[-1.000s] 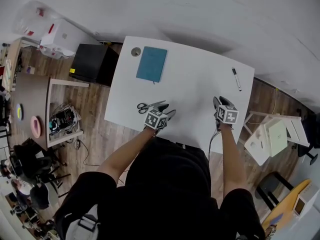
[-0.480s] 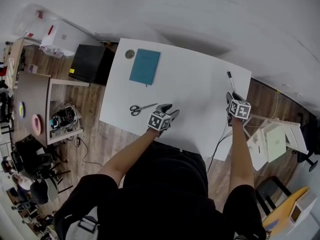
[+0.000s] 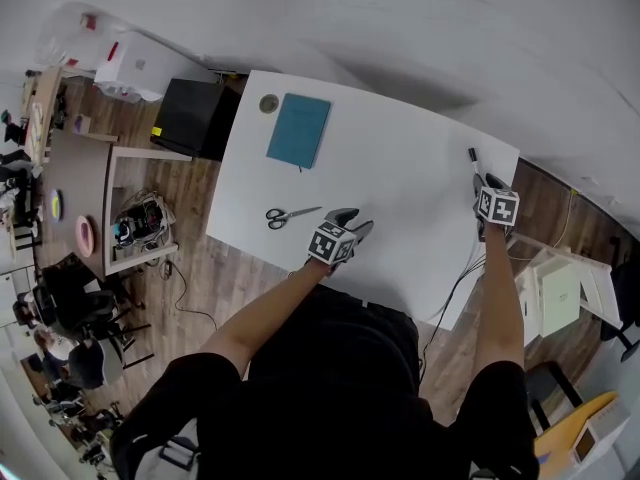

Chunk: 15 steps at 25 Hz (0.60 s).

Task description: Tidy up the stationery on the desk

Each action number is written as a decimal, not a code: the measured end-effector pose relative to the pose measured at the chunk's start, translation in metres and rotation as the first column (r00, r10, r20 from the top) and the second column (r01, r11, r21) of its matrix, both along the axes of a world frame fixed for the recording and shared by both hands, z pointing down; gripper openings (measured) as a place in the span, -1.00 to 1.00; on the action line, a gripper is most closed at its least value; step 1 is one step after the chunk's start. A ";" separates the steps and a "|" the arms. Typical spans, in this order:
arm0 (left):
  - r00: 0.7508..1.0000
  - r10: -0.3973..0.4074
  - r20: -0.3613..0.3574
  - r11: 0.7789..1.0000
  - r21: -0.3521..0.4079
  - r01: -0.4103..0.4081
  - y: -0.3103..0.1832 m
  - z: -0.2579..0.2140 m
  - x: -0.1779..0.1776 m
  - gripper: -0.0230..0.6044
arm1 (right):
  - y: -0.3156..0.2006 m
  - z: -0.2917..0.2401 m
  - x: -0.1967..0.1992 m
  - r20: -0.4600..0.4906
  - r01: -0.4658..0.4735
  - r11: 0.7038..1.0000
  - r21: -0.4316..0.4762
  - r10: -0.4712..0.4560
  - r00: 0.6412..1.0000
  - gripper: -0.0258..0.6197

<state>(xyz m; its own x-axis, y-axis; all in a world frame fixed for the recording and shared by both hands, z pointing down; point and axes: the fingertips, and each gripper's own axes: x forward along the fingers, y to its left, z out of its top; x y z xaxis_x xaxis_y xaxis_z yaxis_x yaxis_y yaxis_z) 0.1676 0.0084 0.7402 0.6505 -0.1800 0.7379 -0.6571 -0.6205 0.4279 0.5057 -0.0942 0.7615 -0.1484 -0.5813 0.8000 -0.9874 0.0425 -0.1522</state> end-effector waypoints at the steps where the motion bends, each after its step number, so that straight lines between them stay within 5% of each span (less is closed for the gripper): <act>1: 1.000 0.000 0.002 1.000 -0.001 0.000 0.000 0.000 0.000 -0.27 | -0.001 0.003 -0.001 -0.003 0.015 1.000 -0.009 -0.015 1.000 -0.46; 15: 0.996 -0.083 0.016 0.997 -0.004 0.083 -0.003 -0.004 -0.028 -0.27 | -0.008 0.012 -0.013 -0.052 0.030 0.998 -0.054 -0.033 0.998 -0.67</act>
